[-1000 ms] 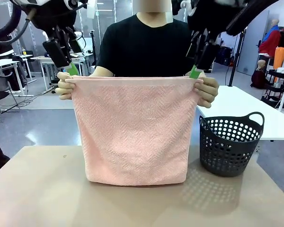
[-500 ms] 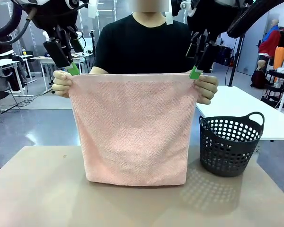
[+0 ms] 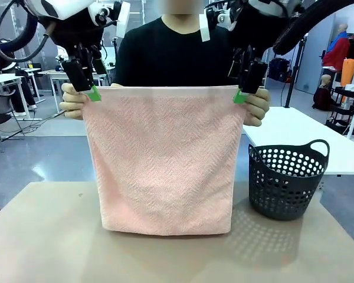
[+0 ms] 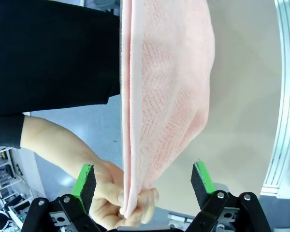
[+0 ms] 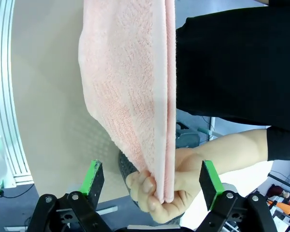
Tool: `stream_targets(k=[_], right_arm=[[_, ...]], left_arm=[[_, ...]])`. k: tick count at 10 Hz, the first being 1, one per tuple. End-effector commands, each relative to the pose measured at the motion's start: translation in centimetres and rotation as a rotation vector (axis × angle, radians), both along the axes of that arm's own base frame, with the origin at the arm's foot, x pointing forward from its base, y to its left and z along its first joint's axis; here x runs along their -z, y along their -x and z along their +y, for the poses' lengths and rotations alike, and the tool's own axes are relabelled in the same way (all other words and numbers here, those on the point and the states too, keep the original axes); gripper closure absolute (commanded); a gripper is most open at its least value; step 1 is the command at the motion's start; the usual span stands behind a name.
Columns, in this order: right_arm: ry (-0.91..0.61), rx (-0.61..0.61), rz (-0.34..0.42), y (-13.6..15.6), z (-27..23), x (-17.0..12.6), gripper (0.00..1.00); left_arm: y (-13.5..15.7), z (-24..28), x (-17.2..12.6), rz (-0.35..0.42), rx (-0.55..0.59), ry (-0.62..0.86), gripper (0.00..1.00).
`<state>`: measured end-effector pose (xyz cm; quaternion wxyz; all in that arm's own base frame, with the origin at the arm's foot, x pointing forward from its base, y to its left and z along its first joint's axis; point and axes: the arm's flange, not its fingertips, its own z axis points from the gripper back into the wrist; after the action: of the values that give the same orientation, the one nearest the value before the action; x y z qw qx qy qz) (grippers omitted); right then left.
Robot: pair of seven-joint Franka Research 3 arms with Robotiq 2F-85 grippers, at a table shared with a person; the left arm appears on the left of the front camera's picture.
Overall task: Fold the towel.
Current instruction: Release the end of the 100 cm Hotel Towel you were holding and grab the top end of the folded side.
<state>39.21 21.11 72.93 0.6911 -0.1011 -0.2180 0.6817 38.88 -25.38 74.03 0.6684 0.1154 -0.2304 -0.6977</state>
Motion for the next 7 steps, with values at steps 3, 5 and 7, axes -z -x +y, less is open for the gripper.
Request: stream_targets(k=[3,5,7], right_arm=[[0.051,-0.005,0.052,-3.1,0.9,0.9,0.00],[0.059,-0.002,0.089,-4.1,1.2,2.4,0.00],[0.075,-0.013,0.118,-4.4,1.4,3.5,0.00]], left_arm=[[-3.3,0.6,0.4,0.131,0.016,0.001,0.00],[-4.1,1.2,1.8,0.174,0.013,-0.008,0.00],[-4.2,1.5,2.9,0.212,0.020,0.006,0.00]])
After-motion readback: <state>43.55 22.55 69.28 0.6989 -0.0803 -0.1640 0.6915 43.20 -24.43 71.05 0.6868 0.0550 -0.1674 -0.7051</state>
